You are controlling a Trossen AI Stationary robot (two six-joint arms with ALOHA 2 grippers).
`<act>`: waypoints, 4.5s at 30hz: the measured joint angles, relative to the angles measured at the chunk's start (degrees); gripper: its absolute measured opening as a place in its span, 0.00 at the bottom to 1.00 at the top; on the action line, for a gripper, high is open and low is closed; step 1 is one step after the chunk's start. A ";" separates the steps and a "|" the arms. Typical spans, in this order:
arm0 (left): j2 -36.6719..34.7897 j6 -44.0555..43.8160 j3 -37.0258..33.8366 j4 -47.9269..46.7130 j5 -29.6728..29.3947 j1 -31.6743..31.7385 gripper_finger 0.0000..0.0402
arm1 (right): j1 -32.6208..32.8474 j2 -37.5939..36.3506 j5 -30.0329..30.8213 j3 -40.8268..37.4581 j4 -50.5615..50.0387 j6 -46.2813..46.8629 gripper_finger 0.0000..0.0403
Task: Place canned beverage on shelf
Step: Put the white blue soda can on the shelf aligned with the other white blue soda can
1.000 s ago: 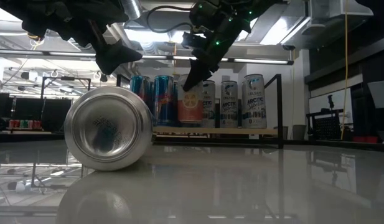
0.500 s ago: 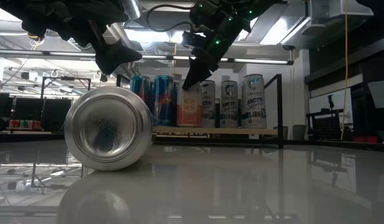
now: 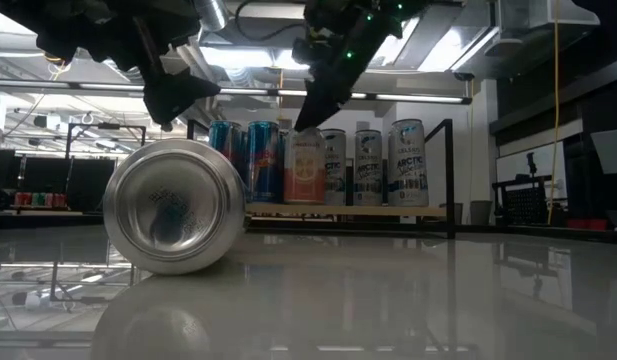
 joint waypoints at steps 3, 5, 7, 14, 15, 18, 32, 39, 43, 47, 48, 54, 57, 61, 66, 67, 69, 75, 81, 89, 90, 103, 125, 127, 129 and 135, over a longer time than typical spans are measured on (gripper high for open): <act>0.00 -1.81 0.00 0.02 -0.31 0.00 0.83 | 0.00 0.00 -0.04 3.26 -4.78 0.00 0.97; 0.00 -3.65 0.14 -0.11 -0.38 0.00 0.83 | 0.00 -0.02 -0.04 5.50 -8.13 0.02 0.97; 0.00 -5.32 0.82 -0.49 -0.93 0.00 0.83 | 0.00 -0.02 -0.07 7.70 -12.64 0.02 0.97; 0.00 -6.45 8.25 -15.02 -4.37 0.07 0.81 | 0.26 -1.07 -2.19 13.59 -25.26 1.14 0.97; 0.00 -6.44 10.04 -19.02 -5.23 0.07 0.81 | 0.50 -1.67 -2.36 13.65 -25.97 1.16 0.97; 0.00 -6.85 16.37 -32.87 -8.08 0.07 0.81 | 1.85 -3.83 -2.47 13.69 -27.46 1.16 0.97; -0.04 -44.75 30.33 -80.60 -6.99 -8.96 0.81 | 9.55 -13.08 -2.72 4.68 -37.98 0.40 0.97; 0.00 -64.10 28.02 -84.25 -3.61 -18.90 0.81 | 9.77 -21.14 -4.20 -8.63 -29.98 3.56 0.97; 0.02 -72.24 24.99 -84.25 -3.39 -23.10 0.81 | 9.77 -22.43 -5.70 -11.22 -25.36 3.16 0.97; 0.02 -79.07 21.51 -84.24 -3.36 -26.35 0.81 | 9.77 -22.43 -5.70 -11.96 -21.14 1.56 0.97; 0.02 -80.19 20.58 -84.22 -3.37 -26.90 0.81 | 9.77 -22.38 -5.70 -12.11 -20.04 1.10 0.97; 0.02 -83.99 15.31 -83.32 -2.24 -28.96 0.81 | 9.77 -22.23 -5.70 -12.18 -15.22 0.04 0.97; 0.02 -84.70 12.80 -82.59 -2.28 -29.18 0.81 | 9.77 -22.23 -5.71 -12.18 -14.19 0.04 0.97; 0.02 -85.29 9.87 -82.26 -2.30 -29.18 0.81 | 9.77 -22.23 -5.71 -12.18 -14.34 0.04 0.97; 0.02 -85.73 6.44 -78.36 -2.08 -29.18 0.81 | 9.77 -22.23 -5.73 -12.18 -14.35 0.02 0.97; 0.02 -85.73 5.75 -77.24 -1.96 -29.18 0.81 | 9.77 -22.23 -5.73 -12.18 -14.35 0.02 0.97; 0.02 -85.61 4.14 -74.10 -1.87 -29.18 0.81 | 9.77 -22.23 -5.73 -12.18 -14.33 0.02 0.97; 0.02 -85.24 1.09 -67.71 -3.10 -29.14 0.79 | 9.77 -22.21 -5.73 -12.18 -14.13 0.02 0.97; 0.02 -85.23 1.03 -63.22 -8.85 -29.16 0.68 | 9.75 -22.23 -5.73 -12.18 -12.78 0.03 0.97; 0.02 -83.92 1.03 -56.78 -18.30 -29.14 0.57 | 9.75 -22.22 -5.75 -12.18 -12.71 0.04 0.97; 0.02 -83.12 1.03 -55.61 -19.97 -29.12 0.57 | 9.77 -22.23 -5.75 -12.18 -12.69 0.02 0.97; 0.04 -49.03 1.03 -18.87 -33.81 -20.80 0.59 | 9.75 -22.21 -20.12 -12.18 -4.62 0.04 0.97; 0.51 10.34 1.03 10.04 -35.35 -3.27 0.60 | 9.73 -20.60 -26.33 -12.16 16.32 1.99 0.97; 1.67 12.67 1.03 10.52 -35.51 -2.22 0.60 | 9.74 -20.23 -25.09 -12.14 16.32 1.99 0.97; 3.89 14.13 1.03 11.95 -35.45 -1.33 0.60 | 9.75 -19.66 -22.71 -12.18 16.11 1.99 0.97; 13.38 19.95 1.03 20.89 -34.59 0.74 0.60 | 9.72 -19.41 -17.11 -12.18 15.47 2.03 0.97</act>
